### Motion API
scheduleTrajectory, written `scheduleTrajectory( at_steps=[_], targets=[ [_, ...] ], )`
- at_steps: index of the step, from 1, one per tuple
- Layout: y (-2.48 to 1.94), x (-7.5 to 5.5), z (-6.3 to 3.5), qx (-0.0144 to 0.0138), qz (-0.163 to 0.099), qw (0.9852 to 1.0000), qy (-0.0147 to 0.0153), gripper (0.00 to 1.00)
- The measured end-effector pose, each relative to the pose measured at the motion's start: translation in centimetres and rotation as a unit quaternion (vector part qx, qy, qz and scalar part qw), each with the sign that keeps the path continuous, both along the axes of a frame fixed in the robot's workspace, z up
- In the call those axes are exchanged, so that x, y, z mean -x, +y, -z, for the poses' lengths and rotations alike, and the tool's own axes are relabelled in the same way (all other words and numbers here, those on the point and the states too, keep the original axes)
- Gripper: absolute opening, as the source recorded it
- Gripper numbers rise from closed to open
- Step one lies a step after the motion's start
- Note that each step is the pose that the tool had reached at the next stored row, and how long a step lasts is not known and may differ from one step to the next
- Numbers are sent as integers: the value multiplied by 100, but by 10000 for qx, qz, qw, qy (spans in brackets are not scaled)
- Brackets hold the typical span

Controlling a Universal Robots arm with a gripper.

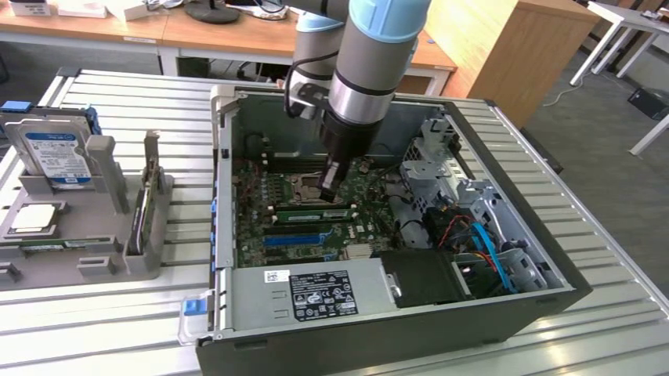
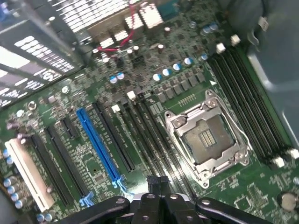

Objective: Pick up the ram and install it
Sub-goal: 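Press down the ram until it locks into place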

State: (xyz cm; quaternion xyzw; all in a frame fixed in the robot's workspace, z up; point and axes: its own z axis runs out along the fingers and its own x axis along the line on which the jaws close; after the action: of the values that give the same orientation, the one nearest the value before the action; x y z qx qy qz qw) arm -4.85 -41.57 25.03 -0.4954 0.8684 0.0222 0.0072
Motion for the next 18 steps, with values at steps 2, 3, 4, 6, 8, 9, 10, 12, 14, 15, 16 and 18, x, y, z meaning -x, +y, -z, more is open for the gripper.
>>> scheduleTrajectory(
  at_steps=[2, 3, 4, 6, 8, 9, 10, 12, 14, 15, 16, 18],
  targets=[
    [0, 0, 0, 0, 171, 9999, 0, 11],
    [0, 0, 0, 0, 256, 9997, 0, 11],
    [0, 0, 0, 0, 341, 9994, 0, 11],
    [0, 0, 0, 0, 518, 9987, 0, 11],
    [0, 0, 1, 0, 704, 9975, 0, 11],
    [0, 0, 1, 0, 792, 9969, 0, 11],
    [0, 0, 1, 0, 880, 9961, 0, 11],
    [0, 0, 1, 0, 1057, 9944, 0, 11],
    [0, 0, 1, 0, 1234, 9924, 0, 11],
    [0, 0, 2, 0, 1328, 9911, 0, 11],
    [0, 0, 2, 0, 1417, 9899, 0, 11],
    [0, 0, 2, 0, 1595, 9872, 0, 11]
  ],
)
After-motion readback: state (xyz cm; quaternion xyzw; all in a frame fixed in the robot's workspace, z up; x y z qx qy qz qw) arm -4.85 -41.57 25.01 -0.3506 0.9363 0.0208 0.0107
